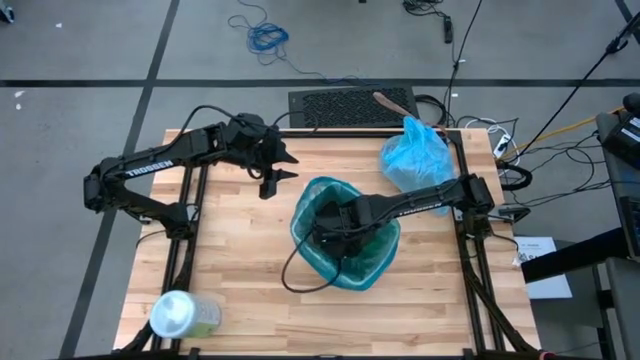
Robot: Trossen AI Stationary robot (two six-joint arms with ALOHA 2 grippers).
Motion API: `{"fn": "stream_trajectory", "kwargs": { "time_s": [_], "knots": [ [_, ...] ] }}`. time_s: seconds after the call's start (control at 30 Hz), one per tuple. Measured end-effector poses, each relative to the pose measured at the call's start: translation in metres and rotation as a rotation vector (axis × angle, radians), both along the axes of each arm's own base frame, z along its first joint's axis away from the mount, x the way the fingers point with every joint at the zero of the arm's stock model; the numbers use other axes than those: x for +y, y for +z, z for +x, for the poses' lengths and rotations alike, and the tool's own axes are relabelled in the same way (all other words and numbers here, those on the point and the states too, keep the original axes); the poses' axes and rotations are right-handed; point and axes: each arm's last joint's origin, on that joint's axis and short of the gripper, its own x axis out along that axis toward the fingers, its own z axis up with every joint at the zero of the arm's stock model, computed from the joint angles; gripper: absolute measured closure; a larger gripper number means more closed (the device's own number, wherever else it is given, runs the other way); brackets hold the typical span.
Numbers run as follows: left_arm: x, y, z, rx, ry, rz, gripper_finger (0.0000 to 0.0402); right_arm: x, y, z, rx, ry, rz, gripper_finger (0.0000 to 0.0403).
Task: Place trash/remove bag and relplace
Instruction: Insert the blue trash bag into the trash bin
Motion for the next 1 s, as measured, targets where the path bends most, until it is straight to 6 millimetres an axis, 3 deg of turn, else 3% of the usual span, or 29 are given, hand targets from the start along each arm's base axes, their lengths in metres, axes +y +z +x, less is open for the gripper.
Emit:
{"fn": "stream_trajectory", "kwargs": {
  "time_s": [0.2,0.37,0.63,0.87,1.0],
  "knots": [
    [0.0,-0.001,0.0,0.004,-0.008,0.011,0.0234,0.007,0.003,0.005,-0.058,-0.025,0.039,0.0403],
    [0.0,-0.001,-0.001,0.016,-0.004,0.001,0.0234,0.008,-0.003,-0.001,0.002,-0.074,-0.03,0.0403],
    [-0.001,0.0,-0.002,0.01,-0.001,0.001,0.0234,0.015,0.004,-0.005,0.002,-0.12,-0.08,0.0403],
    [-0.001,0.0,-0.002,0.012,0.001,-0.004,0.0234,0.014,0.016,-0.007,-0.024,-0.12,-0.089,0.0403],
    [-0.001,0.0,-0.002,0.014,0.0,-0.003,0.0234,0.014,0.035,-0.008,-0.07,-0.114,-0.077,0.0403]
  ]
}}
